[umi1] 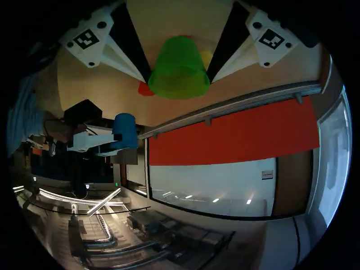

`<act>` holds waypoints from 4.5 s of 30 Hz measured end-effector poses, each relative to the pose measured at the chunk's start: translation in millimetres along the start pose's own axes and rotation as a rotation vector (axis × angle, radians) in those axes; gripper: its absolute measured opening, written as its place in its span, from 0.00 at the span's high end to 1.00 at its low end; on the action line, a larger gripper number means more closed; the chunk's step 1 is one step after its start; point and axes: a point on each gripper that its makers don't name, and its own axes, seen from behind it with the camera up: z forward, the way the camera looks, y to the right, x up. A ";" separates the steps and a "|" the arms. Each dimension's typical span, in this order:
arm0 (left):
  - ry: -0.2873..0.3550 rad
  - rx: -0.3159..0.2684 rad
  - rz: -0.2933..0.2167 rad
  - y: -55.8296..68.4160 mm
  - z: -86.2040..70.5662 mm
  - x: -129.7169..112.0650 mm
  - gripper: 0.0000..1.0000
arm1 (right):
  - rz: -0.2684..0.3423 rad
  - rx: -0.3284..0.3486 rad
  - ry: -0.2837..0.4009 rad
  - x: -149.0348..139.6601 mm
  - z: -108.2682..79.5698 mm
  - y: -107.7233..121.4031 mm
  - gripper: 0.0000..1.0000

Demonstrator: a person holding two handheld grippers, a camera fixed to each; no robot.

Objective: Pour water

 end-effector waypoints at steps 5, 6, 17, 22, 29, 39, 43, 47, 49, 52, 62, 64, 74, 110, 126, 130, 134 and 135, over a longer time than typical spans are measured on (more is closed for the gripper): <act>-0.035 0.000 -0.002 -1.7 0.8 -15.5 0.12 | 0.009 0.020 -0.025 -20.3 1.8 -1.6 0.08; -0.040 -0.001 -0.002 -1.9 1.1 -18.2 0.12 | 0.010 0.019 -0.032 -23.9 1.7 -0.8 0.08; -0.135 -0.001 -0.018 -6.3 4.4 -57.6 0.13 | 0.011 0.033 -0.101 -63.8 -0.3 3.5 0.08; -0.183 -0.001 -0.004 -7.9 6.1 -75.3 0.12 | -0.001 0.034 -0.142 -85.1 -1.0 7.0 0.08; -0.250 -0.006 0.008 -8.5 9.2 -97.3 0.13 | -0.007 0.043 -0.200 -113.5 -1.5 7.4 0.08; -0.346 -0.026 0.002 -7.8 12.9 -130.3 0.12 | -0.017 0.042 -0.265 -144.3 -3.0 11.1 0.08; -0.386 -0.035 0.005 -7.3 14.2 -144.3 0.12 | -0.020 0.039 -0.287 -154.7 -4.5 13.5 0.08; -0.417 -0.041 0.010 -7.1 16.1 -155.8 0.12 | -0.023 0.037 -0.307 -164.1 -5.3 15.8 0.08; -0.425 -0.041 0.013 -7.7 17.1 -159.1 0.12 | -0.020 0.038 -0.311 -166.1 -5.0 15.9 0.08; -0.434 -0.041 0.013 -8.5 18.9 -163.1 0.12 | -0.016 0.038 -0.316 -168.9 -4.4 16.5 0.08; -0.440 -0.038 -0.007 -12.4 23.0 -170.9 0.12 | -0.011 0.033 -0.334 -178.6 -3.5 20.1 0.08; -0.443 -0.040 -0.008 -12.1 23.4 -172.9 0.12 | -0.011 0.033 -0.337 -179.9 -3.7 20.4 0.08; -0.438 -0.046 -0.023 -11.1 25.7 -177.2 0.12 | -0.019 0.025 -0.356 -187.9 -3.5 22.4 0.08; -0.389 -0.011 -0.099 -17.6 -9.5 -160.6 0.00 | -0.037 -0.009 -0.430 -230.6 -5.1 29.4 0.08; -0.369 -0.001 -0.082 -16.0 -16.4 -150.2 0.00 | -0.050 -0.025 -0.439 -235.1 -11.5 27.2 0.07; -0.366 0.000 -0.082 -14.8 -16.4 -148.6 0.00 | -0.050 -0.029 -0.439 -235.9 -11.9 27.7 0.07; -0.364 -0.003 -0.077 -12.5 -17.3 -147.6 0.00 | -0.055 -0.033 -0.445 -237.6 -12.9 28.9 0.06; -0.365 -0.002 -0.076 -12.4 -17.9 -147.5 0.00 | -0.055 -0.034 -0.445 -237.7 -13.1 28.9 0.06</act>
